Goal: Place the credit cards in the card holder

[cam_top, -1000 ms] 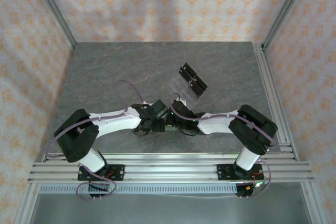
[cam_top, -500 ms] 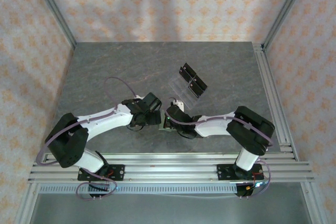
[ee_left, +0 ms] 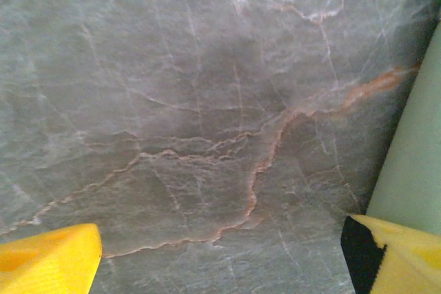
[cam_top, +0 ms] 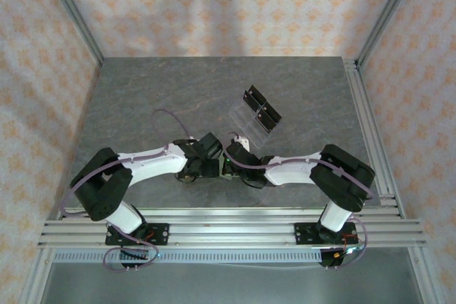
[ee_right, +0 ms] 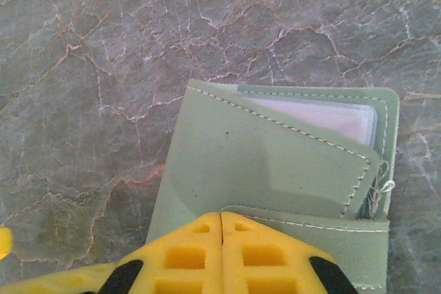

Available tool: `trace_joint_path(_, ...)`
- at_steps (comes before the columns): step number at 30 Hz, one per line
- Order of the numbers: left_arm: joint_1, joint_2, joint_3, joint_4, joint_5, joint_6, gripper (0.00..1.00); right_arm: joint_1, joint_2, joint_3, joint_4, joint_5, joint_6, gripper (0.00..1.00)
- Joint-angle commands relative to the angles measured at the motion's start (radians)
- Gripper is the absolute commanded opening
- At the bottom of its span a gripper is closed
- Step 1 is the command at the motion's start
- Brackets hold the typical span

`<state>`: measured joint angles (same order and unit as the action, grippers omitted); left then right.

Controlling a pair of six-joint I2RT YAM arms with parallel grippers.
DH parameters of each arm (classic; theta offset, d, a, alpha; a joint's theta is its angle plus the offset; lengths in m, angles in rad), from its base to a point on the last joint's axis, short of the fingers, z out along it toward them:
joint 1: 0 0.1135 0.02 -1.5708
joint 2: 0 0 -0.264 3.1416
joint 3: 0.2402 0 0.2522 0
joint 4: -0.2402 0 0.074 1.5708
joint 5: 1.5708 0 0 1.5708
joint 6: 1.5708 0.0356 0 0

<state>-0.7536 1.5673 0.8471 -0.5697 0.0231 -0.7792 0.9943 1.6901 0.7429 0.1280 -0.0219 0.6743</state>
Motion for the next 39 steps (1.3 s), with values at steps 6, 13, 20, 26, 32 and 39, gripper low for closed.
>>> trace_joint_path(6,-0.036,0.053,-0.018,0.052,0.013,-0.008,0.92,0.035,0.030,-0.150,-0.365,-0.191,-0.063,0.00)
trace_joint_path(13,-0.052,0.089,-0.015,0.079,0.019,-0.022,0.91,0.035,0.209,-0.091,-0.357,-0.170,-0.049,0.00)
trace_joint_path(20,-0.055,0.080,-0.011,0.076,0.019,-0.026,0.91,0.015,0.092,-0.102,-0.338,-0.200,-0.019,0.00)
trace_joint_path(26,-0.056,0.060,-0.006,0.082,0.021,-0.032,0.91,-0.033,-0.019,-0.095,-0.345,-0.248,-0.030,0.00)
trace_joint_path(32,-0.055,0.061,0.002,0.083,0.022,-0.034,0.91,-0.049,-0.089,-0.043,-0.397,-0.261,-0.053,0.14)
trace_joint_path(39,-0.055,0.069,0.004,0.091,0.024,-0.037,0.91,-0.057,-0.136,0.019,-0.443,-0.271,-0.068,0.38)
